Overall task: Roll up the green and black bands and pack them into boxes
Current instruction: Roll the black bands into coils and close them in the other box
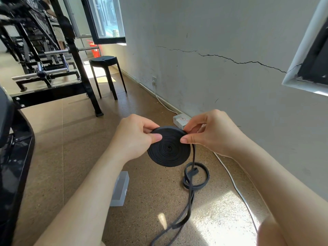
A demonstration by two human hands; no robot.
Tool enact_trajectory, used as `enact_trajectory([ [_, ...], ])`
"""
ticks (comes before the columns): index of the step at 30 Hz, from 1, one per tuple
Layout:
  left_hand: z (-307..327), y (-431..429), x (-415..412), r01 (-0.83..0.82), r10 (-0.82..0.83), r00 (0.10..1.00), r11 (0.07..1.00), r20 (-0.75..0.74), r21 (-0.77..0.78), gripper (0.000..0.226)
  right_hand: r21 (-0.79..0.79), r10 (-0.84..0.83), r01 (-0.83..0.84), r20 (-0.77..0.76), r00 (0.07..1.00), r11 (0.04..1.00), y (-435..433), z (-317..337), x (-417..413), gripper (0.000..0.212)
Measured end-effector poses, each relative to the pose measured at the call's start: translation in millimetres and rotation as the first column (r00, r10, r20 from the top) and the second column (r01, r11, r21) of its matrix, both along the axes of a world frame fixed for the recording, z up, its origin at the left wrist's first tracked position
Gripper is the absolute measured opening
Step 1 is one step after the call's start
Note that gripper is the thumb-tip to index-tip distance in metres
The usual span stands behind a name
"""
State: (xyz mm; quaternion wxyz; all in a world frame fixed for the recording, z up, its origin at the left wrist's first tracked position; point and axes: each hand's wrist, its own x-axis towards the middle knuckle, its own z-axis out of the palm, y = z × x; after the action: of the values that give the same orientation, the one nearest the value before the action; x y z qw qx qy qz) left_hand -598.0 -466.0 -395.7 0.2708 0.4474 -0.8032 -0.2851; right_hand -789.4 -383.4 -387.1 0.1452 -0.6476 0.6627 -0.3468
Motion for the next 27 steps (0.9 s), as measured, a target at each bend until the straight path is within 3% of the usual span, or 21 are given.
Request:
enact_trajectory([
  [6, -0.7, -0.9, -1.6, 0.014, -0.006, 0.995, 0.997, -0.101, 0.081, 0.027, -0.032, -0.008, 0.008, 0.006, 1.000, 0.999, -1.2, -2.3, -5.5, 0.017],
  [10, -1.4, -0.5, -1.0, -0.001, 0.031, 0.980, 0.989, -0.198, 0.151, 0.023, -0.009, 0.027, -0.025, 0.302, 0.953, 1.000, -2.5, -5.4, -8.1, 0.030],
  [12, -2.3, -1.1, -2.0, -0.020, 0.069, 0.964, 0.982, -0.257, 0.189, 0.021, 0.004, 0.016, -0.019, 0.386, 0.922, 1.000, -2.9, -5.6, -9.4, 0.025],
  [15, -5.2, 1.4, -5.4, -0.013, 0.103, 0.944, 0.961, -0.314, 0.278, 0.019, -0.057, -0.040, 0.052, 0.205, 0.978, 0.997, -4.1, -6.1, -10.9, 0.015],
  [18, -10.8, 2.5, -9.6, 0.053, 0.019, 0.975, 0.949, -0.223, 0.312, 0.019, -0.081, -0.098, 0.094, -0.046, 0.994, 0.992, -1.4, -3.6, -7.9, 0.010],
  [22, -10.1, 7.9, -13.9, 0.110, -0.109, 0.992, 0.994, 0.069, -0.008, 0.031, -0.047, -0.028, 0.015, -0.292, 0.956, 0.999, -1.6, -5.1, 0.9, 0.008],
  [27, -9.1, 15.1, -20.1, 0.163, -0.146, 0.975, 0.982, 0.166, -0.096, 0.021, -0.056, 0.021, -0.043, -0.347, 0.938, 0.997, -3.6, -9.1, 6.4, 0.011],
])
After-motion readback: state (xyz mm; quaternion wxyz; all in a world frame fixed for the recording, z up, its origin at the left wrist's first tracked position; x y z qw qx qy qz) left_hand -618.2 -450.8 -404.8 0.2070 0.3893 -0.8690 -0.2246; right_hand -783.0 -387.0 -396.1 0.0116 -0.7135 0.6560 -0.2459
